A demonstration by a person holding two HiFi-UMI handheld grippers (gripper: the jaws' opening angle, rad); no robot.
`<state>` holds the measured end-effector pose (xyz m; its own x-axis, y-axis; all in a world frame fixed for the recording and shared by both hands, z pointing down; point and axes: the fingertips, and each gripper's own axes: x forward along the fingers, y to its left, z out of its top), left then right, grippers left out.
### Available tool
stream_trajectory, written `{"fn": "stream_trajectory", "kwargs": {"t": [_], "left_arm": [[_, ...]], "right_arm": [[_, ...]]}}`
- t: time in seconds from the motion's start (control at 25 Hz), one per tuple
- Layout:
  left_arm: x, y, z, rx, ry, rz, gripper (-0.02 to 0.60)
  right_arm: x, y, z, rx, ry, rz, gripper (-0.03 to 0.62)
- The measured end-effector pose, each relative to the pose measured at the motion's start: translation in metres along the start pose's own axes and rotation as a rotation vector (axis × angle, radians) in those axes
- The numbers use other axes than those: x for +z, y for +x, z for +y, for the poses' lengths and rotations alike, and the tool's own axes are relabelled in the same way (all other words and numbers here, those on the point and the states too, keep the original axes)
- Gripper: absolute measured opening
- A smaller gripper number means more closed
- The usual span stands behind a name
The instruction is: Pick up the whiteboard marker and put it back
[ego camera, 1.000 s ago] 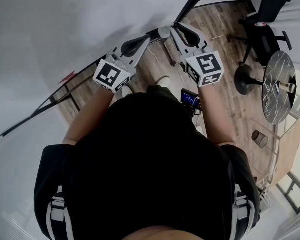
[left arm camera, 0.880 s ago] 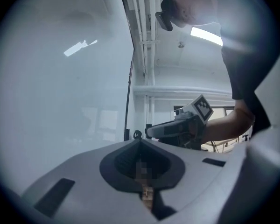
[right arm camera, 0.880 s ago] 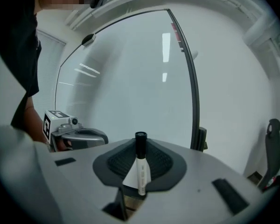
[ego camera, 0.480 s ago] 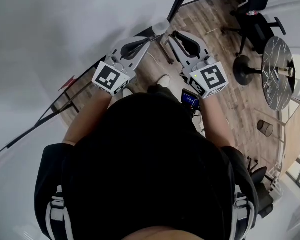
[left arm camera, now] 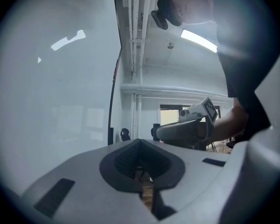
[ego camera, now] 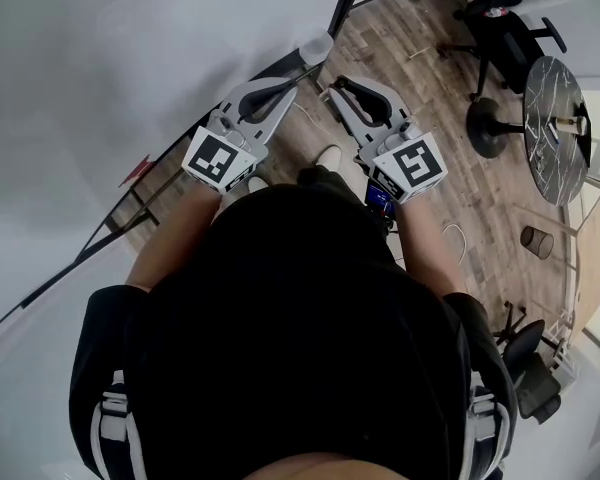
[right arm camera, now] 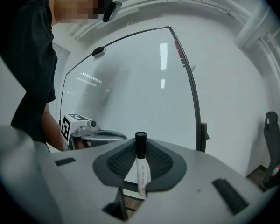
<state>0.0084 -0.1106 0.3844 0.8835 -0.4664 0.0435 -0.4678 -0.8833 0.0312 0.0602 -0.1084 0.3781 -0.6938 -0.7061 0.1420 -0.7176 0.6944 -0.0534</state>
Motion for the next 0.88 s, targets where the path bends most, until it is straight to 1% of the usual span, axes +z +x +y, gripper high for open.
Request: {"fn": "stream_trajectory", "kwargs": {"t": [0.12, 0.28, 0.44, 0.72, 0.88], "left_arm": [[-0.001, 0.001, -0.004, -0.012, 0.004, 0.005, 0.003], [0.003, 0.0, -0.01, -0.033, -0.001, 0.01, 0.003], [0.01, 0.001, -0.013, -0.039, -0.017, 0.003, 0.003], [0.018, 0.001, -0.014, -0.044, -0.015, -0.004, 0.003], [0.016, 0.002, -0.015, -0.044, -0.011, 0.005, 0.003]], "right_arm": [[-0.004, -0.004, 0.003, -0.001, 0.009, 0.006, 0.061], [0.003, -0.01, 0.008, 0.013, 0.036, -0.012, 0.062], [0.011, -0.013, 0.011, 0.026, 0.024, -0.023, 0.063], [0.024, -0.015, 0.015, 0.034, -0.001, -0.042, 0.063], [0.026, -0.015, 0.015, 0.03, 0.005, -0.044, 0.063]]}}
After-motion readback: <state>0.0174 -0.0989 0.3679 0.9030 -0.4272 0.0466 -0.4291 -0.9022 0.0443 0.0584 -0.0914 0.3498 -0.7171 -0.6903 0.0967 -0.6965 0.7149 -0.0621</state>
